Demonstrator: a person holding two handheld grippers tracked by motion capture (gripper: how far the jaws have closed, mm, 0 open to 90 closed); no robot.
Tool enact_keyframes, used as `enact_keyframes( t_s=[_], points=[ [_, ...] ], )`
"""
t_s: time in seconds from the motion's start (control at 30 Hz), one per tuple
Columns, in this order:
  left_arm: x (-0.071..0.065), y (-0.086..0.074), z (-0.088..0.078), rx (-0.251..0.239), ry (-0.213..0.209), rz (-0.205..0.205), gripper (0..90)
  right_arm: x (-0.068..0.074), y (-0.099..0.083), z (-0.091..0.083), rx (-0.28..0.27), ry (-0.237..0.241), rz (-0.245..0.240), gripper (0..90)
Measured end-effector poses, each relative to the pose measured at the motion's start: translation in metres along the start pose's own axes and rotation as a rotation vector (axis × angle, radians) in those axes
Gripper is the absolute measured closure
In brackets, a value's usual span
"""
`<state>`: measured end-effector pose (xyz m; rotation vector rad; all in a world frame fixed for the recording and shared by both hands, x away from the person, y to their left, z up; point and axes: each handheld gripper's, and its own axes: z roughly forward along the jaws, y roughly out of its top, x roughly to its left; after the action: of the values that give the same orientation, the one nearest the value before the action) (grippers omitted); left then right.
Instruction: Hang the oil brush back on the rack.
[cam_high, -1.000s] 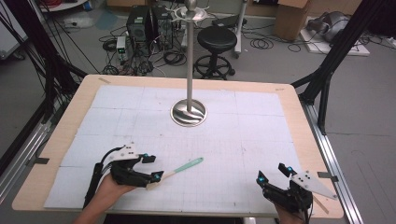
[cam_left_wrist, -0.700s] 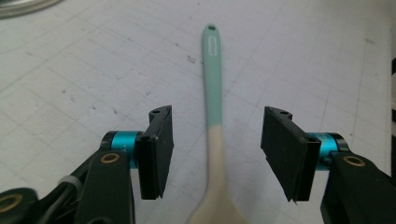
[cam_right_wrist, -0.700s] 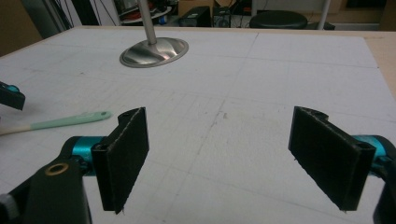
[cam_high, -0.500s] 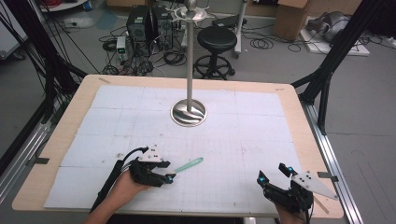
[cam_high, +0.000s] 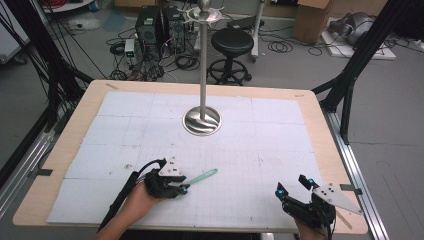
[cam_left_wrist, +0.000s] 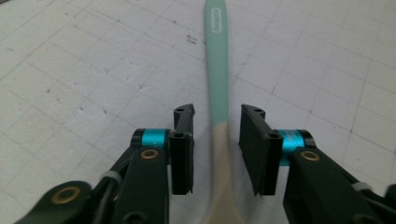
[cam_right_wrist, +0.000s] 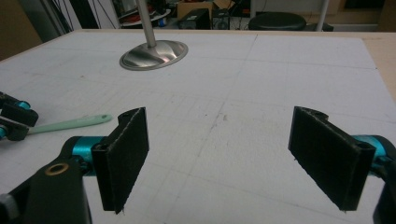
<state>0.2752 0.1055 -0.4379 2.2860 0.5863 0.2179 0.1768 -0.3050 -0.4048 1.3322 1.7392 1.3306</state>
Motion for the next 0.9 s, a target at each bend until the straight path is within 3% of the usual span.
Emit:
enact_keyframes(
  t_s=[0.2,0.77,0.9],
  points=[
    [-0.0004,0.0019,0.0004,0.015,-0.012,-0.001,80.9,-0.0008,0.0,-0.0005,-0.002,-0.006,0.004,18.9],
    [0.006,0.0009,-0.0002,0.005,-0.052,-0.048,81.9,-0.0014,0.0002,-0.0018,-0.008,-0.007,0.006,18.9],
    [0.0055,0.0018,-0.0027,-0.017,-0.064,-0.06,81.9,-0.0022,0.0001,-0.0023,-0.01,-0.009,0.006,18.9]
  ],
)
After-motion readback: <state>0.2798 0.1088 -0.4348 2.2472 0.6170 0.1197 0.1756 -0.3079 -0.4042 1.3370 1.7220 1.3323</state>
